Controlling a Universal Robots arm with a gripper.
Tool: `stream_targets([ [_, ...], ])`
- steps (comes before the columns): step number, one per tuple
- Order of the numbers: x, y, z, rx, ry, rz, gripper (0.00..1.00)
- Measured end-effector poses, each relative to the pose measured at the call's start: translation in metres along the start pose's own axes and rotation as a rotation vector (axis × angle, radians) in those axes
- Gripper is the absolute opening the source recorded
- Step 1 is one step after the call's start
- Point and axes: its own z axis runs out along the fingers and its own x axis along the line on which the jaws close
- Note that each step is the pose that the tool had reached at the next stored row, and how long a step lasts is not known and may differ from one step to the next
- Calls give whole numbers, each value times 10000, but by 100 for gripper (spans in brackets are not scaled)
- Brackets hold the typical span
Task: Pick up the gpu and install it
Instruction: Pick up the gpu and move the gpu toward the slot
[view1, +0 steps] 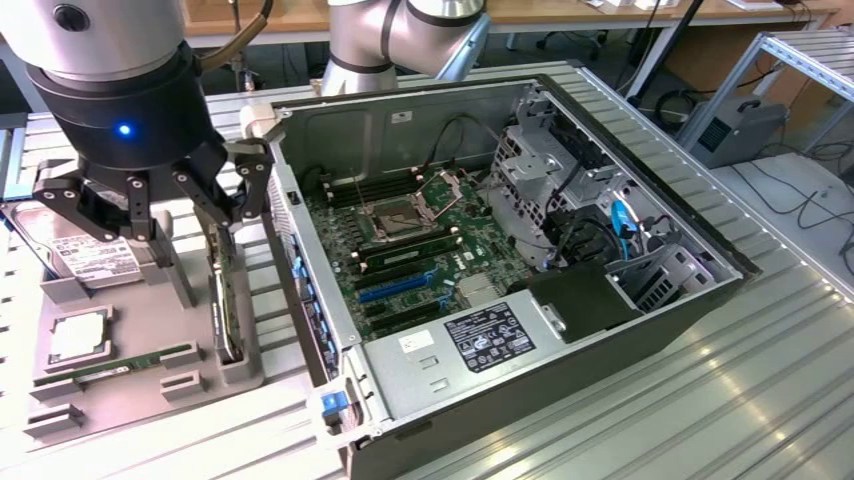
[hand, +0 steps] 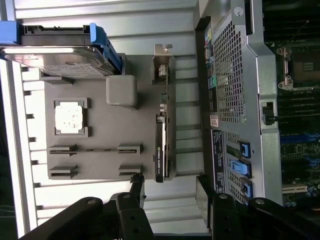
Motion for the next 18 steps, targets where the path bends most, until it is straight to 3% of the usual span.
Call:
stream_targets([
  [15, 5, -1, 37, 0, 0, 0, 54],
  [18, 10, -3, 80, 0, 0, 0, 54],
])
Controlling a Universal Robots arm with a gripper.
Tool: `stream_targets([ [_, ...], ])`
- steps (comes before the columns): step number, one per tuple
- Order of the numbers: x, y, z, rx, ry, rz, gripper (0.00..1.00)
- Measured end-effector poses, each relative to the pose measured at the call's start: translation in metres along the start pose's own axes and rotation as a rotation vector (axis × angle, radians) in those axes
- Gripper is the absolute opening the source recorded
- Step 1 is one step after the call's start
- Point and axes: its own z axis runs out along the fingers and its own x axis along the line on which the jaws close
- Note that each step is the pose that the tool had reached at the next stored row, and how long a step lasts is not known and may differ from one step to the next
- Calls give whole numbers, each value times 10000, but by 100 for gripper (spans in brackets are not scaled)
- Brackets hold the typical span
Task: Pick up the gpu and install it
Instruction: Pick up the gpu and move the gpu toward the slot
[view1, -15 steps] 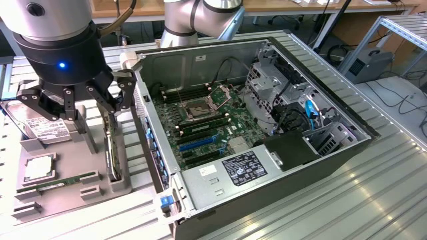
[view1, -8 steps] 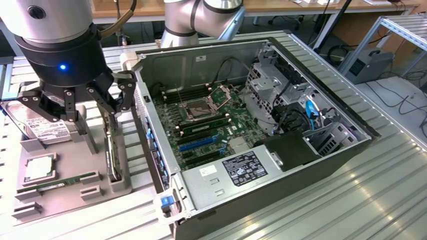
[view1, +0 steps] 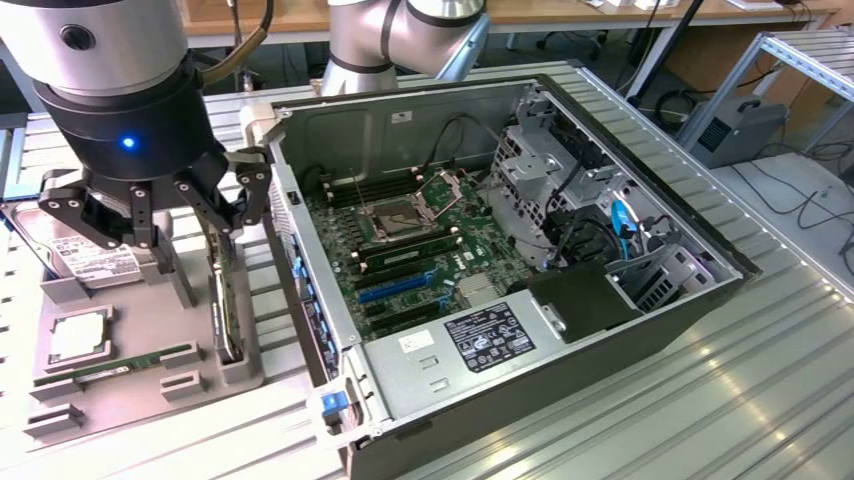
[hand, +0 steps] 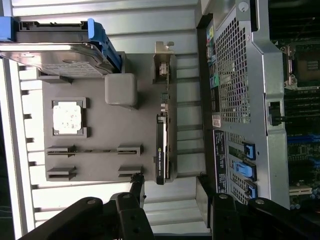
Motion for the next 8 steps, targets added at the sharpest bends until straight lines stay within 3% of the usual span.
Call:
stream_targets([
  [8, 3, -1, 46, -1, 0, 0, 54],
])
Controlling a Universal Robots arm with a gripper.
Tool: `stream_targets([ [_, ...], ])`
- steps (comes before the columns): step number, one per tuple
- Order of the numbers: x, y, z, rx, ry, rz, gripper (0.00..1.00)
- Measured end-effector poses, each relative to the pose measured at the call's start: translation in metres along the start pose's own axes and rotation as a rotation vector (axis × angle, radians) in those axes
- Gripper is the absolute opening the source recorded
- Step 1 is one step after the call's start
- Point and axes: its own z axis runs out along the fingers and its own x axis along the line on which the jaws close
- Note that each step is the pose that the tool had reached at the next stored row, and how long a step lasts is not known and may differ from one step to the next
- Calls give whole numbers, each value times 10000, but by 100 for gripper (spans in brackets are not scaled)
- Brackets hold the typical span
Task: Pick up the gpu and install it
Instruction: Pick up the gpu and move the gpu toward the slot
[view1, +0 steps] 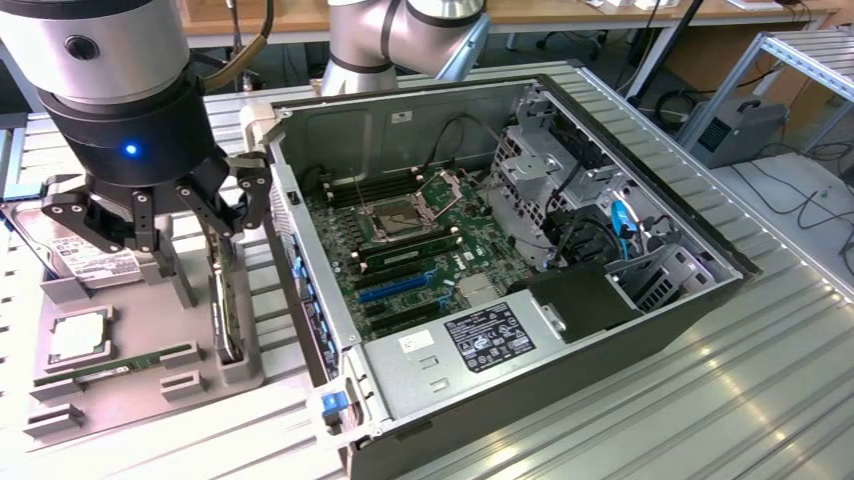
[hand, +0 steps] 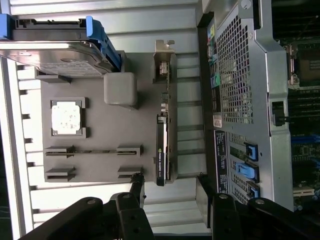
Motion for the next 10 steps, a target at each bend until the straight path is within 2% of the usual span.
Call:
stream_targets([
  [10, 1, -1, 24, 0, 1, 0, 54],
])
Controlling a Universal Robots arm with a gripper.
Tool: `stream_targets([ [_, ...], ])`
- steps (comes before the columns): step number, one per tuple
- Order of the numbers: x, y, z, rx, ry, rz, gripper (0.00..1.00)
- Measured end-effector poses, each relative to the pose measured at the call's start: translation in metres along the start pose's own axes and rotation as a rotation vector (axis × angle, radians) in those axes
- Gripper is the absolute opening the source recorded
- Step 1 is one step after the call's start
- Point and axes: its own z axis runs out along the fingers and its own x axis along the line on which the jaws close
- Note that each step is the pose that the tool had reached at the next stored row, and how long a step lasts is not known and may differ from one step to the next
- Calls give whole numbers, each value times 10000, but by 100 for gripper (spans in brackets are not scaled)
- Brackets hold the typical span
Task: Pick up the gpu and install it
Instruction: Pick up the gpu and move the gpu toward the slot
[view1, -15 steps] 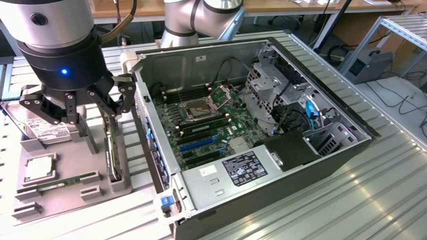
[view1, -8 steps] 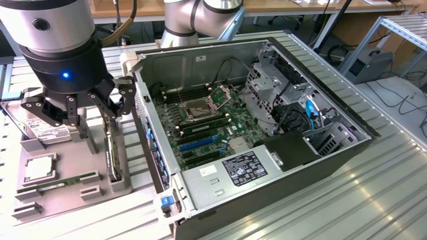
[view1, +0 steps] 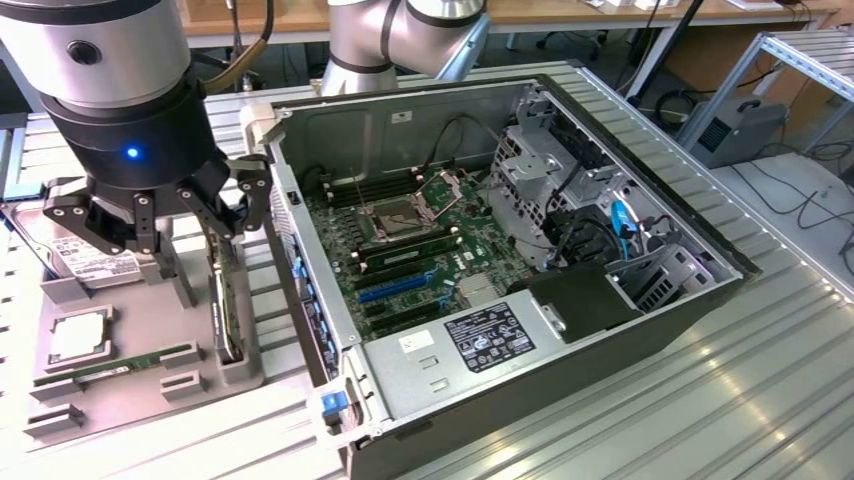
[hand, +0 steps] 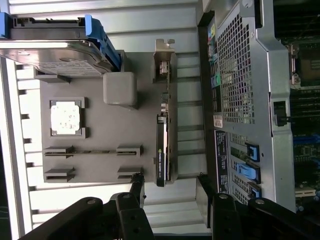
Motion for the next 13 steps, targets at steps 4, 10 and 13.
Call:
stream_targets([
  [4, 0, 0, 8, 0, 0, 0, 54],
  [10, 1, 0, 20, 0, 0, 0, 54],
  [13, 1, -1, 26, 0, -1, 0, 54],
])
